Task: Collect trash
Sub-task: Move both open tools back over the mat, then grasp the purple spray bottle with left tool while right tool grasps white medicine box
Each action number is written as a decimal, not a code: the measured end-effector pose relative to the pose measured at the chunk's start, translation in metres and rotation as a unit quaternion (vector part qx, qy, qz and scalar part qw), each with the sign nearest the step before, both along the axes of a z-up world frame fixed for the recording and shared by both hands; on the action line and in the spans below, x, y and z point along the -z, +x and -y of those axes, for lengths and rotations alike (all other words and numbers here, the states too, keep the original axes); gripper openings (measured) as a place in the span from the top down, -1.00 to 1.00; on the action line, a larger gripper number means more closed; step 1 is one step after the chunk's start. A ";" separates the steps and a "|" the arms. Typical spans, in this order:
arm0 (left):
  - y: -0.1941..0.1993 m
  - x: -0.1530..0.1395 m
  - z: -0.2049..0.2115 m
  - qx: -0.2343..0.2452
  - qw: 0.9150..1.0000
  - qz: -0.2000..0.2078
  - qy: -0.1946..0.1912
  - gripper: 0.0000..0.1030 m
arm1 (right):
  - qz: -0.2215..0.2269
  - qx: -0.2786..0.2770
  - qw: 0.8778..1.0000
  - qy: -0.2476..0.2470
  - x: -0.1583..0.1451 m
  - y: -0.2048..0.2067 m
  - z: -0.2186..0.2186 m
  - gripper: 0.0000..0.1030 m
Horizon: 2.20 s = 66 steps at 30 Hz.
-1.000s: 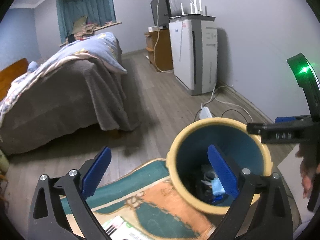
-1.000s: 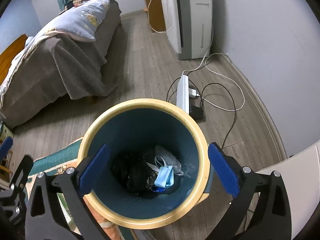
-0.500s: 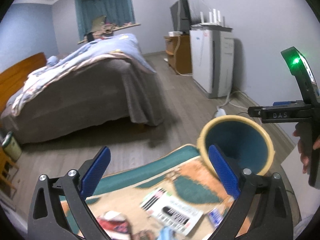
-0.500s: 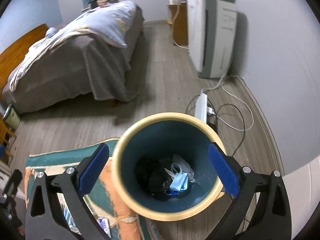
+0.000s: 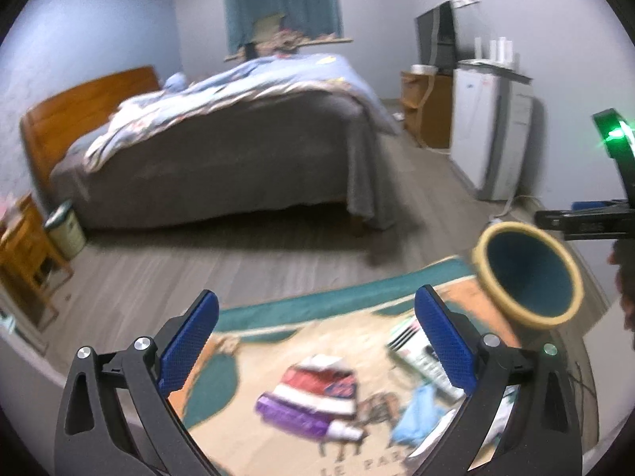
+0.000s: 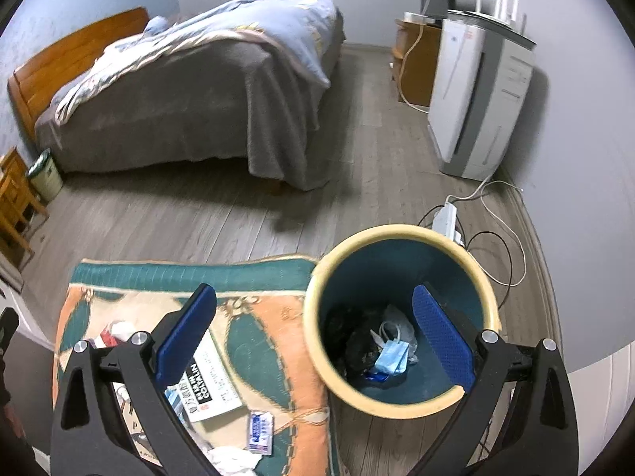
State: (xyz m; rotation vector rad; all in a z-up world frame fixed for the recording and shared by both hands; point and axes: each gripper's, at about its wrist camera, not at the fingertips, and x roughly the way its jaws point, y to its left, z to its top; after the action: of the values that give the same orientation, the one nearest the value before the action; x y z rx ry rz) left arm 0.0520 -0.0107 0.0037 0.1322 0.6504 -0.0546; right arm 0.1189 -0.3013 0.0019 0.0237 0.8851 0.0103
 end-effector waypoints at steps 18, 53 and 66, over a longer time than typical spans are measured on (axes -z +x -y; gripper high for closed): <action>0.017 0.059 -0.070 -0.027 0.997 -0.068 0.004 -0.90 | -0.080 -0.066 0.995 -0.015 0.059 0.025 -0.100 -0.89; 0.038 0.188 -0.067 -0.072 0.953 -0.284 -0.079 0.01 | -0.244 -0.124 0.962 -0.007 0.170 0.042 -0.135 -0.76; 0.045 0.179 -0.069 -0.064 0.959 -0.271 -0.057 0.29 | -0.238 -0.122 0.963 0.004 0.156 0.045 -0.133 -0.47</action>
State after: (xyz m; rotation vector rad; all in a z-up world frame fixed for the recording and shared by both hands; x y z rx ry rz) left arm 0.0968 0.0584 -0.1749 -0.0404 1.2007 -0.0013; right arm 0.1640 -0.1684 -0.1543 -0.0792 1.3660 0.2481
